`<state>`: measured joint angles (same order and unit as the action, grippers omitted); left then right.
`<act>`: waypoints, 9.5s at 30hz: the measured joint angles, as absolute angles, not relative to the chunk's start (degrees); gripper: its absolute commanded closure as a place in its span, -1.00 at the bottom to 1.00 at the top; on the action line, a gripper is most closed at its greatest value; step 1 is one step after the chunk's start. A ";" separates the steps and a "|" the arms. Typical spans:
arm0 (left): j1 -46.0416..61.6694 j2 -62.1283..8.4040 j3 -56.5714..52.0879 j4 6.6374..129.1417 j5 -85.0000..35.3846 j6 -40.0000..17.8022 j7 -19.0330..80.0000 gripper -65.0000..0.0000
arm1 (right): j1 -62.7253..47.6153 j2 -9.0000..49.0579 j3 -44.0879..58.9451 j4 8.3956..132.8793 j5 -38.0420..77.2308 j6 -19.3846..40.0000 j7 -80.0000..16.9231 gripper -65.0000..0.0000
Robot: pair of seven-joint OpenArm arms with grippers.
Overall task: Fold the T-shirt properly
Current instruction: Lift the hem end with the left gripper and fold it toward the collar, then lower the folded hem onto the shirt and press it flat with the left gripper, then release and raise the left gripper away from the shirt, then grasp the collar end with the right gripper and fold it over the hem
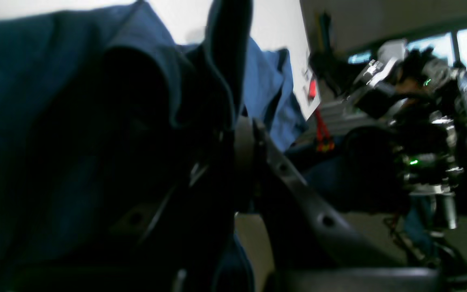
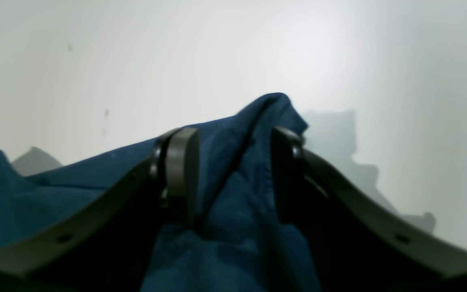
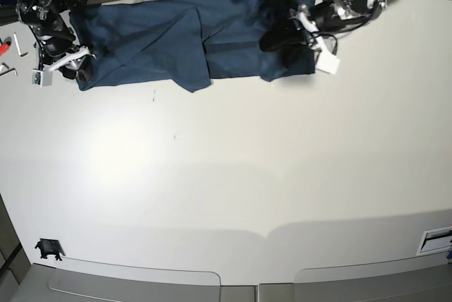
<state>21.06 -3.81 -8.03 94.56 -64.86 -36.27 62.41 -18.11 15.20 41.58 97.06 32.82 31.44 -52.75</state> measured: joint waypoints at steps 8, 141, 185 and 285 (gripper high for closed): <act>18.46 -1.04 0.45 94.56 -59.61 -36.27 60.25 1.00 | -18.11 15.22 41.58 97.06 32.82 31.44 -52.73 0.18; 8.67 5.21 32.82 94.45 -4.67 -13.67 39.22 1.00 | -18.09 15.22 41.58 97.06 32.80 31.44 -52.51 0.18; 9.98 1.41 33.21 111.00 -1.83 -13.72 48.05 0.32 | -9.21 33.19 34.61 58.26 63.16 40.42 -70.32 -0.33; 30.28 -20.95 -7.94 102.98 -25.47 -26.87 43.46 1.00 | -10.28 3.66 2.50 98.04 65.41 39.68 -80.95 1.00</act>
<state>30.28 -20.95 -7.94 102.98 -25.47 -26.87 43.46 -10.28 3.66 2.50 98.04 65.41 39.68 -80.95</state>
